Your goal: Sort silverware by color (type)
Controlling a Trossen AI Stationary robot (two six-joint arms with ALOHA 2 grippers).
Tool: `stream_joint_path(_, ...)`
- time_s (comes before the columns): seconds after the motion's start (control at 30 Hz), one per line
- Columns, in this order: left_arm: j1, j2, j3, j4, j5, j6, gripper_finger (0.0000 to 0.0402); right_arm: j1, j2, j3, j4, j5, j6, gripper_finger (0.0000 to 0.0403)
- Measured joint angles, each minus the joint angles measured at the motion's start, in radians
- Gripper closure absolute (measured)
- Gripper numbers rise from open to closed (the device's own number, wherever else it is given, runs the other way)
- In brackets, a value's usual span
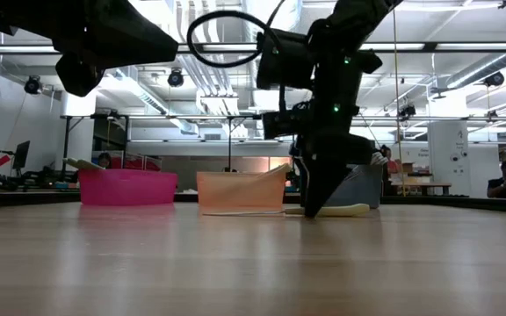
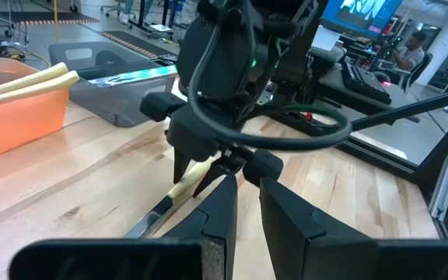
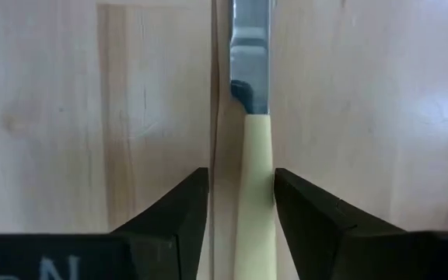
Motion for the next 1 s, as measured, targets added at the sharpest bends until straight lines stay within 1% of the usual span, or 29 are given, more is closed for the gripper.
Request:
stream_joint_path(0.1,0.000,0.000,0.000,0.000,0.000,0.001,0.0361,-0.002,-0.001,-0.021,0.033,-0.003,-0.002,0.0271)
stream_joint_path(0.2,0.000,0.000,0.000,0.000,0.000,-0.001,0.0361,-0.006,-0.002,-0.035,0.055,-0.009,0.000,0.0290)
stream_joint_path(0.4,0.000,0.000,0.000,0.000,0.000,-0.004,0.0361,-0.013,-0.003,-0.047,0.075,-0.044,0.000,0.0362)
stream_joint_path(0.43,0.000,0.000,0.000,0.000,0.000,-0.004,0.0361,-0.013,-0.003,-0.047,0.081,-0.042,-0.002,0.0368)
stream_joint_path(0.77,0.000,0.000,0.000,0.000,0.000,-0.007,0.0361,-0.013,-0.018,-0.049,0.100,-0.038,-0.038,0.0368)
stream_joint_path(0.87,0.000,-0.007,-0.001,-0.001,0.000,-0.007,0.0361,-0.013,-0.049,-0.052,0.098,-0.035,-0.042,0.0368)
stream_joint_path(1.0,-0.001,-0.031,-0.001,-0.002,0.000,0.012,0.0354,-0.013,-0.120,-0.051,0.143,-0.034,-0.054,0.0368)
